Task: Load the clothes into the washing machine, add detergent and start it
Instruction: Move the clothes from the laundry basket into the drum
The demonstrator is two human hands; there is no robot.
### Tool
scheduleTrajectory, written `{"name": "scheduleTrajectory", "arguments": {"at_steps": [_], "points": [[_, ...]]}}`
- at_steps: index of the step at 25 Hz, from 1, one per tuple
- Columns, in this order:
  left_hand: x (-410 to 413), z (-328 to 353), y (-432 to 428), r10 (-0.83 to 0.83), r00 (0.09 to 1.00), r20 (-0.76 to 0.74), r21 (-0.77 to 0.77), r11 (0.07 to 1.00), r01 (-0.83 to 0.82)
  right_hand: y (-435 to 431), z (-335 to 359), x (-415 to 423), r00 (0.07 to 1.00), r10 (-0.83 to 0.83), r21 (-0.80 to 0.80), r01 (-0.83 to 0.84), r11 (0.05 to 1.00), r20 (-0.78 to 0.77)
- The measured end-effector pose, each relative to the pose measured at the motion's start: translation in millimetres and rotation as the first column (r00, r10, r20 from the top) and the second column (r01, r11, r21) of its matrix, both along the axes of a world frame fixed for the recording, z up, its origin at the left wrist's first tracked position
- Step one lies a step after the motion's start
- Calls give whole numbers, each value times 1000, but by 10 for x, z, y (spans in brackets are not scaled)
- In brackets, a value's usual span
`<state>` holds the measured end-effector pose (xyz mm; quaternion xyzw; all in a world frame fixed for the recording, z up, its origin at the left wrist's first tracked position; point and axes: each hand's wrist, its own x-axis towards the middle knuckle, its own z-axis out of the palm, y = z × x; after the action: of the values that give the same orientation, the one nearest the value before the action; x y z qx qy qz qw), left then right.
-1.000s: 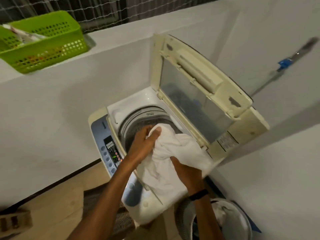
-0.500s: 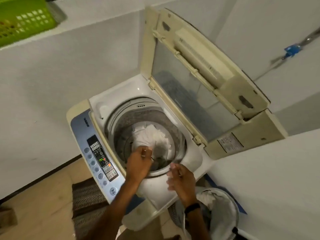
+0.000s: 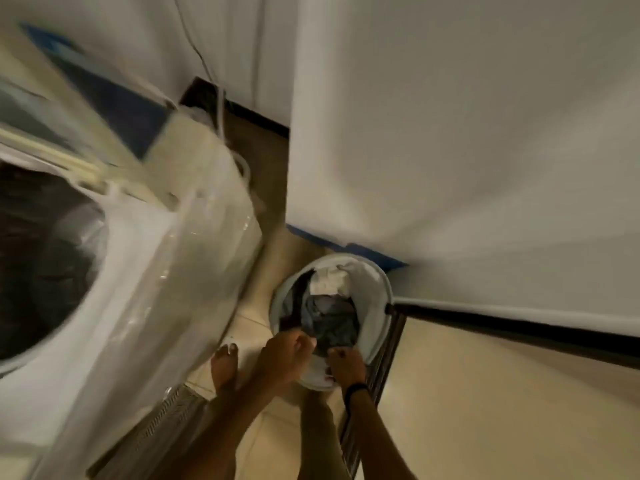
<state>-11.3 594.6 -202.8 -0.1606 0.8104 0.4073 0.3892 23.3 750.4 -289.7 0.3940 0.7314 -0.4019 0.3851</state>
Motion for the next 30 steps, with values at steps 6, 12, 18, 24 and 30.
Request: {"name": "scheduleTrajectory", "arguments": {"at_steps": [6,12,18,24,30], "points": [[-112,-2298,918,259,933,248,-40,965,-258,657,-2102,-273,978,199,99,-204,974,59],[-462,-3712,944,570,756,322,-49,807,-588,735,-3703,-1056,928,311,159,-282,946,-206],[-389,-3495,716,707,566,425,38,610,-791,476,-3143,-964,820,285,279,-160,947,-496],[-385,-1787,757,541,495,680,305,404,-862,729,-582,19,884,-457,-728,249,639,-100],[-288,344,516,547,584,599,418,409,-811,644,793,-4,823,-495,-488,322,811,-280]]}}
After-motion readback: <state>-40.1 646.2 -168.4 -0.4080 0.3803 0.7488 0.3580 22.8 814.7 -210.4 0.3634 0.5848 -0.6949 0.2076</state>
